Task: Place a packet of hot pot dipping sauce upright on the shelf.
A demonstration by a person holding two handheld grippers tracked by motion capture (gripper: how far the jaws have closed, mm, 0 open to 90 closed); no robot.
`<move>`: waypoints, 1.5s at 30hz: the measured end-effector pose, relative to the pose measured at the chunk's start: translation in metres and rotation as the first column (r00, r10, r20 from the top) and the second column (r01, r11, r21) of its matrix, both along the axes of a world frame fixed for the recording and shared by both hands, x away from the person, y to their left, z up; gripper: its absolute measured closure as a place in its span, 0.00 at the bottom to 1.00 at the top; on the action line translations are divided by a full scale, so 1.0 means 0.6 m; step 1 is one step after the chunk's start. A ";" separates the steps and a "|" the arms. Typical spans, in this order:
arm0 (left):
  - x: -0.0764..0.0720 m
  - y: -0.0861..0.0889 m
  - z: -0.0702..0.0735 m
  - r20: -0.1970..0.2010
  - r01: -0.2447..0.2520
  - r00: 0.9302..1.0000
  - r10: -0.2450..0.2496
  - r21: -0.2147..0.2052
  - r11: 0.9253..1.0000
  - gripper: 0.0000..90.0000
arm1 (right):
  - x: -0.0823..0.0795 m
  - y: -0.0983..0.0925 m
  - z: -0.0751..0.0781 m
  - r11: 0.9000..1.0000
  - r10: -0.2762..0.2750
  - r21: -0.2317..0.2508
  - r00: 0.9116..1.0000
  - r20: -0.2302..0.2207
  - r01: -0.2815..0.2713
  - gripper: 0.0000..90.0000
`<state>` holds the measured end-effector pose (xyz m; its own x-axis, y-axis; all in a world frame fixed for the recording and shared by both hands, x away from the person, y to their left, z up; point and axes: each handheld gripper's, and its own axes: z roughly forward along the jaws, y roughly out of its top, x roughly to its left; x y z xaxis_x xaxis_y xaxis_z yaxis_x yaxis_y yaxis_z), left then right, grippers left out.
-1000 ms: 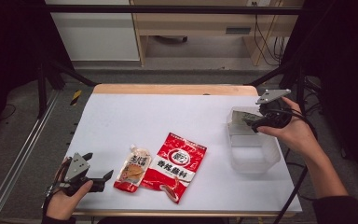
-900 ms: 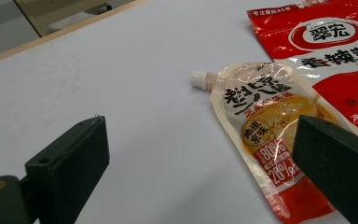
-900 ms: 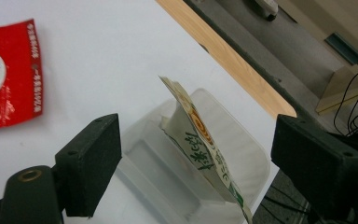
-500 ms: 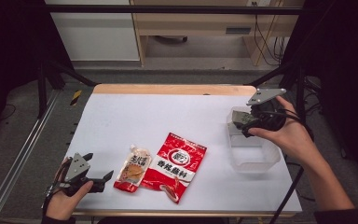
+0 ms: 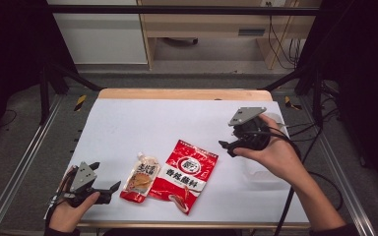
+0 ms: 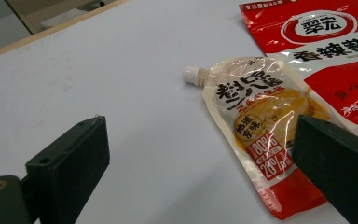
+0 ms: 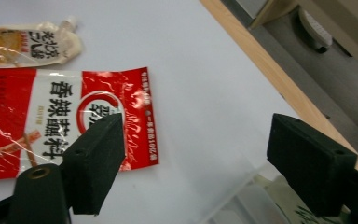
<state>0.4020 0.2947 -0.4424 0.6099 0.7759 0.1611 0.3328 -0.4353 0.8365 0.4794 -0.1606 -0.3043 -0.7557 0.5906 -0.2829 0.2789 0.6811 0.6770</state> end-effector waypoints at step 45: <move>0.000 -0.025 -0.022 -0.089 0.090 0.993 -0.080 0.115 0.989 0.05 | 0.050 0.331 -0.230 0.992 0.123 0.069 0.944 -0.305 -0.107 0.56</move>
